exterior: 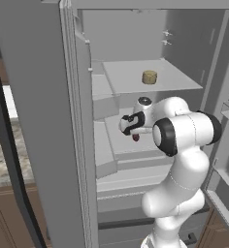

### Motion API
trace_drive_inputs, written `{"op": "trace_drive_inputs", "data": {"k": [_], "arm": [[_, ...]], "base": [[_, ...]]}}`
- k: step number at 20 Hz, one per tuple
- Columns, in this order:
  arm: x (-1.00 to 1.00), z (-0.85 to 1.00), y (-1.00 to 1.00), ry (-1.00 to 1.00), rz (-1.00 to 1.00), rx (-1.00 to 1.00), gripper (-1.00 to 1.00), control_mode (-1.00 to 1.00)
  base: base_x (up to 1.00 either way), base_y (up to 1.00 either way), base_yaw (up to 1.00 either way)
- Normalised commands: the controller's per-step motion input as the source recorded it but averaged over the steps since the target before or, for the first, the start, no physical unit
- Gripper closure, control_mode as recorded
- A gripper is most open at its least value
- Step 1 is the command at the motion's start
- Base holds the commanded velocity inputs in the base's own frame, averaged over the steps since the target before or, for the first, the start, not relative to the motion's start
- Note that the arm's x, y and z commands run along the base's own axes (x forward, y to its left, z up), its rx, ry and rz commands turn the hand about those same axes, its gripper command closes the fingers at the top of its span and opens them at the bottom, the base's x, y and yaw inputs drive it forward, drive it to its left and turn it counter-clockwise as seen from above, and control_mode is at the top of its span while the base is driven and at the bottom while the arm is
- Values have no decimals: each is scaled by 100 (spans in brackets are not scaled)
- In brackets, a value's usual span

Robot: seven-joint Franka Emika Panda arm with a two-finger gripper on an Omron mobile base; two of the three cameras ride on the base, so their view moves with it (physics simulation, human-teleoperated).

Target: Retrieve the sausage and cheese from the fridge and place them on the cutting board on the counter.

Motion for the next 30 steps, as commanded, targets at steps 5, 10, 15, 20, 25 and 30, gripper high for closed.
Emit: {"op": "trace_drive_inputs", "data": {"k": [5, 10, 15, 20, 25, 30], "arm": [[-28, -15, -5, -2, 2, -14, 100, -100], [-60, 33, 0, -1, 6, -8, 100, -100], [-4, 91, -6, 7, 0, 7, 100, -100], [-64, 21, -2, 3, 0, 4, 100, -100], [-83, 52, -12, 0, 0, 10, 100, -100], [-99, 38, -6, 0, 0, 4, 100, -100]], "base": [[0, 0, 0], [0, 0, 0], [0, 0, 0], [0, 0, 0], [0, 0, 0], [0, 0, 0]]}}
